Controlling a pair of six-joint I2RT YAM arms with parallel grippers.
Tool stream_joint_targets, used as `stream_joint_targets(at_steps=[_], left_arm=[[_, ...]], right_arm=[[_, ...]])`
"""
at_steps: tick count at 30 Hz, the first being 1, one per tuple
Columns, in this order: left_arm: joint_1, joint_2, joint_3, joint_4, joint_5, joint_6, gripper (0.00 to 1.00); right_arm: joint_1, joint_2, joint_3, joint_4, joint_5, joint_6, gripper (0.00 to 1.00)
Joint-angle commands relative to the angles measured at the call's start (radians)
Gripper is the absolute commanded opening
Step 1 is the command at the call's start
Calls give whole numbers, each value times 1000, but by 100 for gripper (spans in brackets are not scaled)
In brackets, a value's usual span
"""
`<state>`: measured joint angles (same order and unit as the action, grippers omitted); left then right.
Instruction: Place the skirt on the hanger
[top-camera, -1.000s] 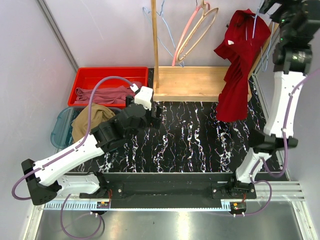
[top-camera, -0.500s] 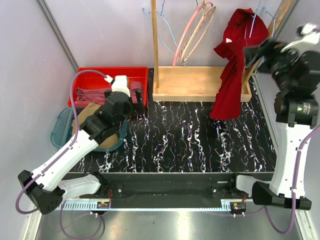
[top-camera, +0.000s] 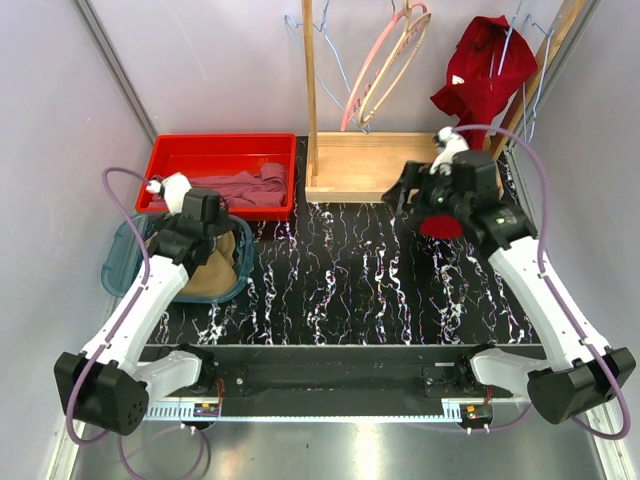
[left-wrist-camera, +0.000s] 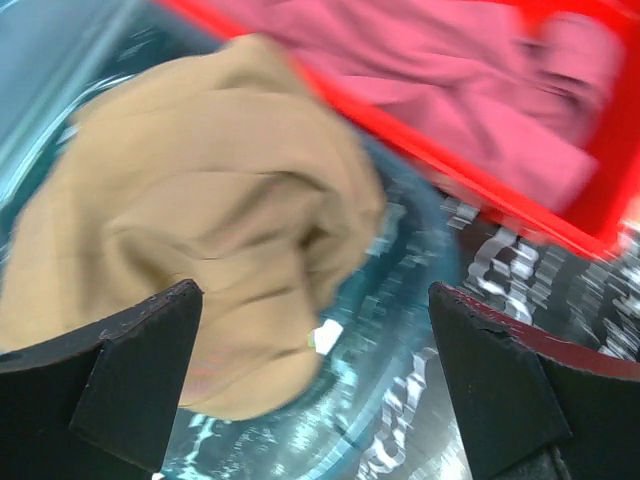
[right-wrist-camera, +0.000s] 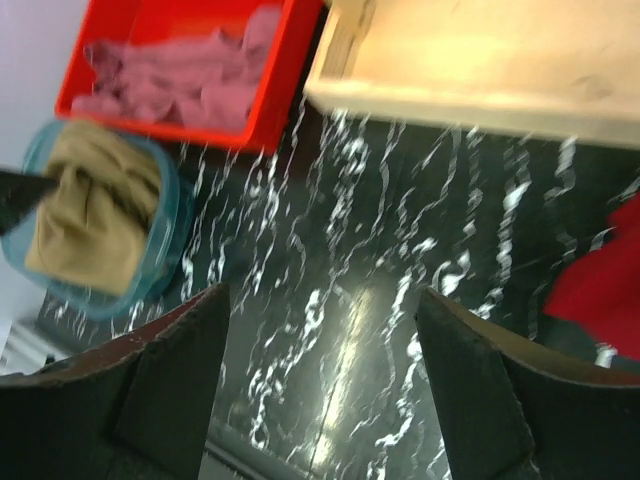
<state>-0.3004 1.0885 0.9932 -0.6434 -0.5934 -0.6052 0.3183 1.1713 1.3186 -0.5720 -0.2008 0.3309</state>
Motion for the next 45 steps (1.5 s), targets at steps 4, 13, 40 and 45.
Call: stream_joint_targets(at_steps=[4,13,40,45], left_arm=[[145,25,-70,2,-120,-168,99],[205,264,12,48,-82,-140,99],[238,-91,222,79,457,188,0],[236,-142,347,79,709,219,0]], right_arm=[[152,14,-137,130,32,63,82],[189,65,-183,170,31,79,81],[189,30,-194,178,66,114,80],[189,5,-180,184,67,94,80]])
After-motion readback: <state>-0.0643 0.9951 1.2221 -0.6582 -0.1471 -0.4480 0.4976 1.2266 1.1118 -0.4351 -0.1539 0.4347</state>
